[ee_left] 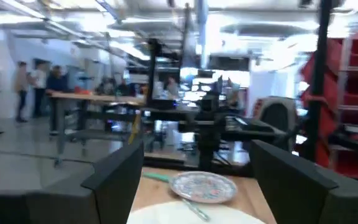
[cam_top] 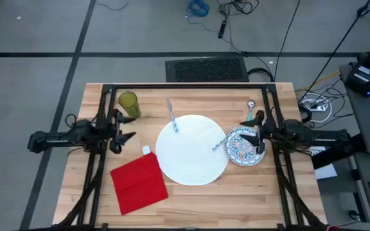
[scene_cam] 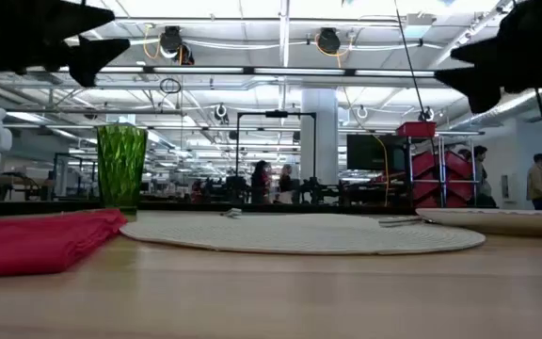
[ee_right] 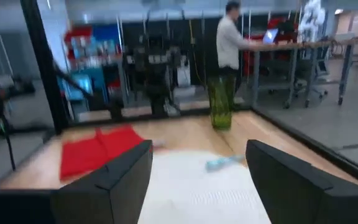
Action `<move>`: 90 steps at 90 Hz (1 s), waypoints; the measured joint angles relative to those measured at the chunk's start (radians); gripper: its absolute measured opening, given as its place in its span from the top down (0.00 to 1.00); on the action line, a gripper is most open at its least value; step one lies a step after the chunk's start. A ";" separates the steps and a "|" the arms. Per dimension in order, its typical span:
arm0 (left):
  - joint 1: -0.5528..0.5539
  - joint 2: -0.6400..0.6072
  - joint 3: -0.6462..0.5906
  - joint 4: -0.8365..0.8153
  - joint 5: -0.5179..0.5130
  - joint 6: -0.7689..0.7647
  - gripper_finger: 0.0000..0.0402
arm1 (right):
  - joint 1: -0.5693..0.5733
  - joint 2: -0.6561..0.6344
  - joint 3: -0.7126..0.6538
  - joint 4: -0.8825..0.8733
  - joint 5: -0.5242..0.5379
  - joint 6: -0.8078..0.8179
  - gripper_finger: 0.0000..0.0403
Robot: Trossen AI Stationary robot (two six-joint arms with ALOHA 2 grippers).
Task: Set table place
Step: Put the blue patterned plate on white tablemat
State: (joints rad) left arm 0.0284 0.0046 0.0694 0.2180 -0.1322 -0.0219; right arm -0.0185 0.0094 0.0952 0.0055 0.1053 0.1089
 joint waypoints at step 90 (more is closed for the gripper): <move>0.000 0.619 1.340 -0.882 -0.208 0.001 0.30 | -0.001 0.809 1.386 -0.568 0.229 0.026 0.38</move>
State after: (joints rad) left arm 0.0284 0.6239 1.4095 -0.6636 -0.3401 -0.0208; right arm -0.0193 0.8183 1.4811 -0.5621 0.3346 0.1352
